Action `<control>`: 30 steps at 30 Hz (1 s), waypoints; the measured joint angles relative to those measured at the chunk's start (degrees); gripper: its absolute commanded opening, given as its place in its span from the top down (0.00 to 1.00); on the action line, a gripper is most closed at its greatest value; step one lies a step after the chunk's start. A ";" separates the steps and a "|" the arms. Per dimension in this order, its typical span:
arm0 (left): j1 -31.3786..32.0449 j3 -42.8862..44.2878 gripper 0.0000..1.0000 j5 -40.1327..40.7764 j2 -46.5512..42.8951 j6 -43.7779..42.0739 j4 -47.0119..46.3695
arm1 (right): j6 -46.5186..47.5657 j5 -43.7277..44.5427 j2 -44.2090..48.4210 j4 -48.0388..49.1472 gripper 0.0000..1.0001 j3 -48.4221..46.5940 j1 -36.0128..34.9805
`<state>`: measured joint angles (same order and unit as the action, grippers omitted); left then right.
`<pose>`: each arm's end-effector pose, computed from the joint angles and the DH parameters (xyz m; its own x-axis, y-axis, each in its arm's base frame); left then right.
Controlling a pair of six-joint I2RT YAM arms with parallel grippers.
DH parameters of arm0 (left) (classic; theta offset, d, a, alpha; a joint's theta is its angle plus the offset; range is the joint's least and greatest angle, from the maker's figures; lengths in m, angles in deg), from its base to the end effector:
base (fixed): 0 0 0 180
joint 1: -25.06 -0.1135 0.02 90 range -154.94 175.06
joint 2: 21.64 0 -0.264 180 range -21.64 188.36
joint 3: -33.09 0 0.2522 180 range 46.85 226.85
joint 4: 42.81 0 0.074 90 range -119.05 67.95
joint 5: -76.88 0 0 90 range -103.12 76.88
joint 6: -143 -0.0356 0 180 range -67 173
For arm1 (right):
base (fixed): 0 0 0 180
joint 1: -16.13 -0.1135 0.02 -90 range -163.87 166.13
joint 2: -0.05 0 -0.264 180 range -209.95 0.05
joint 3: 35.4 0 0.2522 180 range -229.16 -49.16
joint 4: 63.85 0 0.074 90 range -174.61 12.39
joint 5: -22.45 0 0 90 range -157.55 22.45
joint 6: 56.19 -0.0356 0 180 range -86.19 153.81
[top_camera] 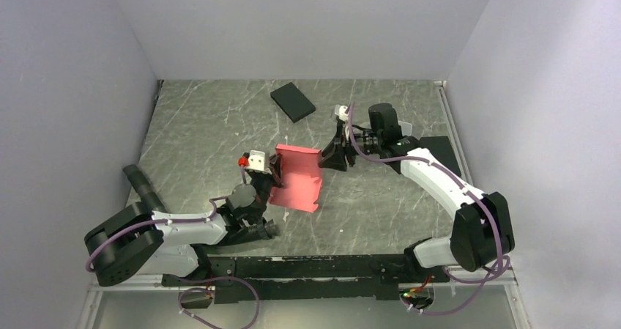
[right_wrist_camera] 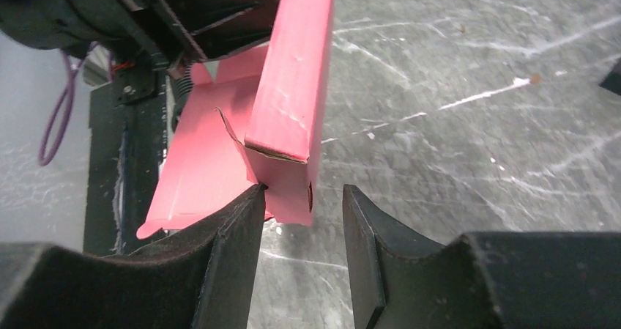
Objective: Fold the paper box
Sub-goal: Fold the paper box at the center of the board.
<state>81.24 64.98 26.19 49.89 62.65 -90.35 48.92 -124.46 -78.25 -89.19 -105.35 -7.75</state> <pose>0.1474 -0.1795 0.2170 0.0262 -0.2721 -0.9619 0.3022 0.9194 -0.2519 0.2565 0.1462 0.2836 -0.2659 -0.2734 -0.9244 -0.9610 0.1510 0.2318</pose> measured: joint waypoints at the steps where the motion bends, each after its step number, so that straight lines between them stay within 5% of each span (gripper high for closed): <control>1: -0.04 0.15 1.00 0.39 0.00 0.24 0.52 | -0.76 1.51 0.00 0.59 0.53 0.28 -0.20; 12: -0.13 4.92 1.00 5.77 1.40 5.77 10.40 | -6.23 12.20 -0.59 4.81 0.54 0.87 -0.92; 30: 0.00 7.30 1.00 9.18 3.39 12.76 19.32 | -7.37 9.86 -3.80 5.62 0.42 1.27 -1.25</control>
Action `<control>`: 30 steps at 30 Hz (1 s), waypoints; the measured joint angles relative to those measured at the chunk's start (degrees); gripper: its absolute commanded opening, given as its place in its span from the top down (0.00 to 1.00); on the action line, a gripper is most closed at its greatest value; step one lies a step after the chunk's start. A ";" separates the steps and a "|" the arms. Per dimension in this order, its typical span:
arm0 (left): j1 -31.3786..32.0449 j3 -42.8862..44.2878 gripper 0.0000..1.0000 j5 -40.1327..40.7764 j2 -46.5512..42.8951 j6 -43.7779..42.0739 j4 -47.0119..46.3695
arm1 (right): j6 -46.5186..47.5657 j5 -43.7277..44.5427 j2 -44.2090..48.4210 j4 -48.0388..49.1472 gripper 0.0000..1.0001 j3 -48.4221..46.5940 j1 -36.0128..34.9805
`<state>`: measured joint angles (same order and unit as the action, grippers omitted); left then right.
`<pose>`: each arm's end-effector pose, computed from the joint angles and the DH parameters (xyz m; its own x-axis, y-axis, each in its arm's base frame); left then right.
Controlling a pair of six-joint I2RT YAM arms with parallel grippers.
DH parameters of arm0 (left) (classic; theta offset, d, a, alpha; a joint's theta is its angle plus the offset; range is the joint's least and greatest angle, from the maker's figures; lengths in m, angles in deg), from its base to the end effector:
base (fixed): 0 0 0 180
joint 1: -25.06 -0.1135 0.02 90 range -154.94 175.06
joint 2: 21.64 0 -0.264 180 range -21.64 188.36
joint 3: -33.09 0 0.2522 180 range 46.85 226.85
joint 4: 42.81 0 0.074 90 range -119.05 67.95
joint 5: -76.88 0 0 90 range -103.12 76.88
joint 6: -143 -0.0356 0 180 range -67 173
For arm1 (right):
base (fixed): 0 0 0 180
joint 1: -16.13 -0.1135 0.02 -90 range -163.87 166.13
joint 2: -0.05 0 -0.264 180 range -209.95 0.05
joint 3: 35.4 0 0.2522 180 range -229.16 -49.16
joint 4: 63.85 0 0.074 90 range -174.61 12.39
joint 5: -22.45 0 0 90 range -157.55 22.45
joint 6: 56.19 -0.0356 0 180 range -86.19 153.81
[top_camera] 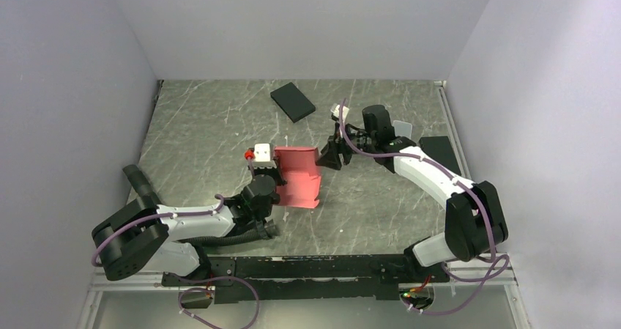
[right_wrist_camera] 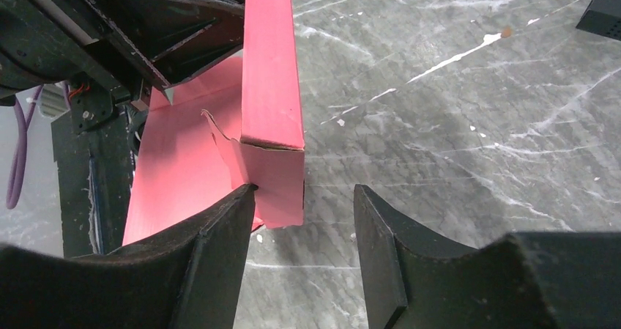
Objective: Fold the paper box
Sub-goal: Fold the paper box at the center of the board.
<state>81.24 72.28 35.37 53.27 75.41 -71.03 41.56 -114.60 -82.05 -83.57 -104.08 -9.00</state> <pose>0.1628 -0.1952 0.2084 -0.1195 -0.2755 -0.9538 0.0993 0.9526 -0.2876 0.2708 0.1558 0.2627 -0.3766 -0.2781 -0.8836 -0.9033 0.3220 0.2836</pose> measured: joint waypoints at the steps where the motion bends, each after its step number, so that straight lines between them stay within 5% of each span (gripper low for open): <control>1: 0.00 0.00 1.00 0.02 0.00 0.02 0.17 | -0.13 0.00 -0.17 0.00 0.41 0.00 0.00; 19: 0.04 0.00 1.00 2.16 5.84 0.22 -0.87 | 0.83 1.40 -6.45 0.04 0.39 0.02 0.00; 30: 0.44 -0.07 1.00 3.34 25.51 -9.70 -29.05 | 1.66 4.76 -14.75 3.04 0.38 1.53 -0.48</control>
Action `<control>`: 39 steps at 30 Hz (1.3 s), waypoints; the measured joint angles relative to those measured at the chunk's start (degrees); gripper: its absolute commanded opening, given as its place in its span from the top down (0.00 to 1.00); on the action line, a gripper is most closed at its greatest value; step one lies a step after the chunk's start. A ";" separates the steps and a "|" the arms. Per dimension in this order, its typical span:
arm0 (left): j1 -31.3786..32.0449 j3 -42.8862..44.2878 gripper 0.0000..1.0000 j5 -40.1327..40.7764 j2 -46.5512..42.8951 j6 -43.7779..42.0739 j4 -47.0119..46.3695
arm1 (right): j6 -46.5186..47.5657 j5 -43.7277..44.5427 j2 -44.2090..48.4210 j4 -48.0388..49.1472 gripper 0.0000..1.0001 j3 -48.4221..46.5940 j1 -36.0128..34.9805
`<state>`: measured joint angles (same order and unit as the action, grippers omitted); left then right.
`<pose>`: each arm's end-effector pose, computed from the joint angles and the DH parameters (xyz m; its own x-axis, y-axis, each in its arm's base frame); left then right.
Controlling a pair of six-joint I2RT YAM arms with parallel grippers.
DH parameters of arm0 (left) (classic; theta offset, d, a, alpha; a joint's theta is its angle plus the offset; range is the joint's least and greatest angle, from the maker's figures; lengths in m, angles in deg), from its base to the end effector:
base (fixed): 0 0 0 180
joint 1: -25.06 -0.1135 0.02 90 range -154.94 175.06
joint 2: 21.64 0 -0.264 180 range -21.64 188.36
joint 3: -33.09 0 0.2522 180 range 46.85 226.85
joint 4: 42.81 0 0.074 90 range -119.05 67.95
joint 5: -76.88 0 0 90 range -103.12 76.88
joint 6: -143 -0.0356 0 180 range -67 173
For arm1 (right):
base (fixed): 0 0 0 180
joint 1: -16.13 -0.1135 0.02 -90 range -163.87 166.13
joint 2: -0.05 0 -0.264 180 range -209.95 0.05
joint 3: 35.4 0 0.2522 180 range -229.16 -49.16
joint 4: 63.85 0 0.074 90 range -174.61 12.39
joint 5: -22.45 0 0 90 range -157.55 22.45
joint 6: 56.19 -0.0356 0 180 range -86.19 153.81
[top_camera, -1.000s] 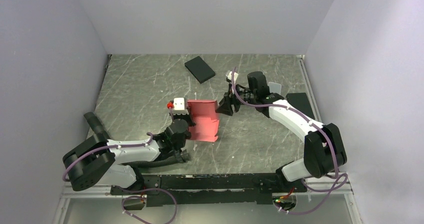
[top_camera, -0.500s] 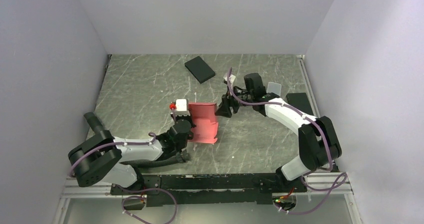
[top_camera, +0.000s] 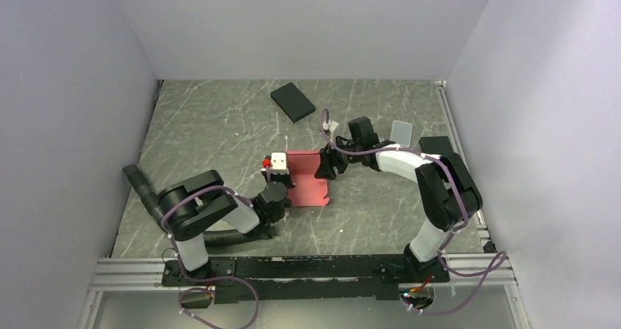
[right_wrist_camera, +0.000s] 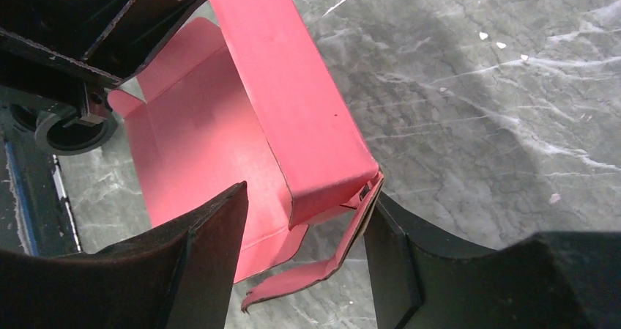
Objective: Fold the paper box
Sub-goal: Fold the paper box at the center of the board.
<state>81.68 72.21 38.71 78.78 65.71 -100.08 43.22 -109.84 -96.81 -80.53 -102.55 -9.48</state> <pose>0.1800 -0.2223 0.1452 -0.0563 -0.1616 -0.9852 0.0740 0.9834 -0.1656 0.2961 0.1685 0.1780 -0.5234 -0.3850 -0.7601 -0.8351 0.4090 0.3679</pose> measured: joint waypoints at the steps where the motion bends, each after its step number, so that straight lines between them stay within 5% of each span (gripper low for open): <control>1: 0.00 0.00 1.00 0.02 0.83 -0.42 -1.42 | 0.02 0.24 -0.04 0.48 0.38 0.28 0.00; 20: 0.04 0.98 1.00 1.73 8.26 -6.95 -10.97 | 11.23 -10.19 3.50 -8.66 0.27 -1.90 7.80; 27: 0.04 1.01 1.00 1.62 11.96 -7.93 -12.94 | 11.82 -11.96 3.93 -7.23 0.36 -1.49 11.17; 30: 0.04 1.01 1.00 1.62 12.15 -8.09 -13.73 | 10.01 -9.66 5.33 -2.03 0.57 1.46 11.93; 32: 0.04 1.01 1.00 1.60 12.41 -8.15 -14.10 | 8.50 -7.19 5.77 0.70 0.62 2.75 12.13; 39: 0.04 1.03 1.00 1.40 14.21 -8.15 -15.34 | 5.11 0.15 1.16 3.39 0.62 -0.13 11.37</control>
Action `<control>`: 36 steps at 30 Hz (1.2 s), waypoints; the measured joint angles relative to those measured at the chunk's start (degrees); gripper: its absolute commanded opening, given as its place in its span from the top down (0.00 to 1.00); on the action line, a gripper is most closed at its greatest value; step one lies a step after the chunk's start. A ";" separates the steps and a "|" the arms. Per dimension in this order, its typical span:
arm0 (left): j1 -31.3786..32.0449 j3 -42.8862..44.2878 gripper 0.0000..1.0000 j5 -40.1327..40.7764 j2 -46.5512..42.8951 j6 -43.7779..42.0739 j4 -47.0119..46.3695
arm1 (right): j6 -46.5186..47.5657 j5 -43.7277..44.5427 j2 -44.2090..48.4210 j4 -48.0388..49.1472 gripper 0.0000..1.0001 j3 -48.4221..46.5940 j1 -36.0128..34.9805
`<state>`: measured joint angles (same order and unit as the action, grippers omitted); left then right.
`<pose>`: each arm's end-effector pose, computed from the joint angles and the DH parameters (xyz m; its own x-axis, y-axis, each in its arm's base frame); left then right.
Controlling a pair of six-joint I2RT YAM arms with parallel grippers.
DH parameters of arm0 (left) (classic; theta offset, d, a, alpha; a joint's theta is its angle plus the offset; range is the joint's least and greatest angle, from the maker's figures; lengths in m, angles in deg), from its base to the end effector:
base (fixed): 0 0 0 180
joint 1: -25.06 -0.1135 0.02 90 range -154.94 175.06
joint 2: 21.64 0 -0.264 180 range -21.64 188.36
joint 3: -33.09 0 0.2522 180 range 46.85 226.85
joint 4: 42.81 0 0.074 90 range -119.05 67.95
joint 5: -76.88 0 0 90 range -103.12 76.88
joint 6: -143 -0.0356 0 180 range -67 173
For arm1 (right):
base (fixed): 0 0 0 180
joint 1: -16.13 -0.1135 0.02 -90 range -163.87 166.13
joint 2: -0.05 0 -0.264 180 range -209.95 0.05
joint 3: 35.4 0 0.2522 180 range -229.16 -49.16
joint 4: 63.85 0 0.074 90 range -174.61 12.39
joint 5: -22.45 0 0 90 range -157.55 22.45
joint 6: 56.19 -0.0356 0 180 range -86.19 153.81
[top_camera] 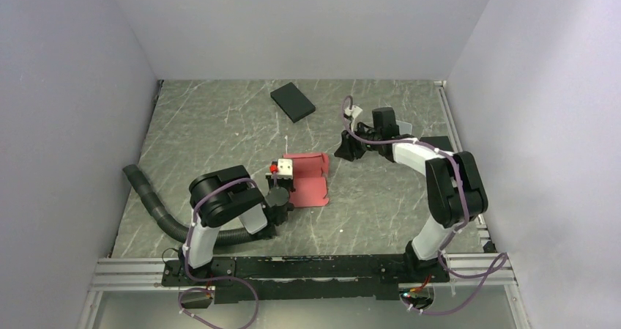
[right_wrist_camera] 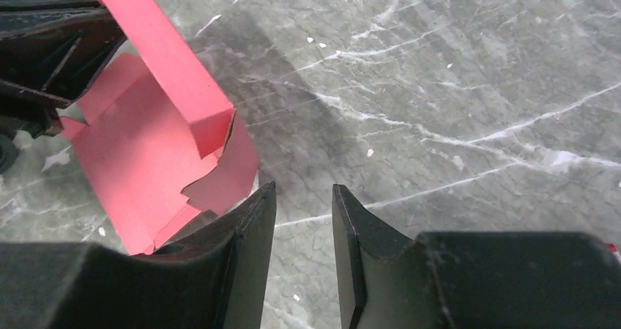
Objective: Fold the paper box
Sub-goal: Fold the paper box at the center of the board.
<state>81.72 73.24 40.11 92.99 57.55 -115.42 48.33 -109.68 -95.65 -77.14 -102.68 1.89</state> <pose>0.1847 -0.2289 0.1074 -0.0226 -0.0520 -0.9984 0.0585 0.9969 -0.0532 0.3266 0.1075 0.1894 -0.4569 -0.3078 -0.8346 -0.8082 0.5356 0.2449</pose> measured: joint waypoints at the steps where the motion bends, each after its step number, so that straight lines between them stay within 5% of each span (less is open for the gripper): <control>1: 0.00 0.02 1.00 -0.02 0.22 0.02 -0.07 | -0.11 0.66 -0.92 -0.17 0.61 -0.61 -0.39; 10: 0.00 0.83 1.00 -0.02 1.90 -0.04 -1.44 | 1.95 1.75 -3.93 -4.85 0.59 -3.39 -5.75; 36: 0.00 1.40 1.00 0.00 2.54 -0.48 -1.70 | 6.95 -2.91 -2.78 -11.28 0.48 -4.07 -6.71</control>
<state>81.72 74.64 40.11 95.52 57.07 -117.12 55.28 -112.59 -98.43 -88.42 -106.74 -4.82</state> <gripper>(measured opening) 0.023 0.494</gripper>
